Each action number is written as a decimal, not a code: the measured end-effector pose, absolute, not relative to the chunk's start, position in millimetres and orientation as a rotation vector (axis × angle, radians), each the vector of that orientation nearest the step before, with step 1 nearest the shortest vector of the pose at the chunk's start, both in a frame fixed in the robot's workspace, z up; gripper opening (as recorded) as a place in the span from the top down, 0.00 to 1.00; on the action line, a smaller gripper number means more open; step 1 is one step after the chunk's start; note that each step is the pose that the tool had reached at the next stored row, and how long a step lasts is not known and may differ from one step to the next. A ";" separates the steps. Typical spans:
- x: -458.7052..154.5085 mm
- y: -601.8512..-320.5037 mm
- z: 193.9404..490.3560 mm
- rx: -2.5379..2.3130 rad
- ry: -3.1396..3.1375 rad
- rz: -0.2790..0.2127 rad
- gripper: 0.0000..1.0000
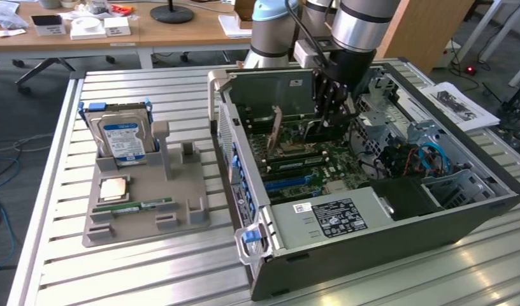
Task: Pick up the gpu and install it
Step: 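Insert the gpu into the slot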
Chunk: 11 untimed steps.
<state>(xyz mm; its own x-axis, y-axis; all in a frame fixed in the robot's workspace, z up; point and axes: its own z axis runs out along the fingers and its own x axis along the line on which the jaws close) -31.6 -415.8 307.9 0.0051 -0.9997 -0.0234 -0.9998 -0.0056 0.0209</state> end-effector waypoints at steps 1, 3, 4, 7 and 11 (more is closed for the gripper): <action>-31.6 -415.8 306.5 -2.225 2.213 0.048 0.73; -31.7 -415.8 303.5 -2.224 2.213 0.046 0.73; -31.8 -415.9 301.9 -2.224 2.212 0.045 0.73; -32.2 -415.8 297.3 -2.222 2.210 0.040 0.73; -33.0 -415.9 291.4 -2.219 2.207 0.033 0.73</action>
<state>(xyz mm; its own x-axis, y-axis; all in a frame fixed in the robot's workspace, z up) -33.0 -415.9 291.4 0.0055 -0.9997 -0.0234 -1.0000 -0.0056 0.0061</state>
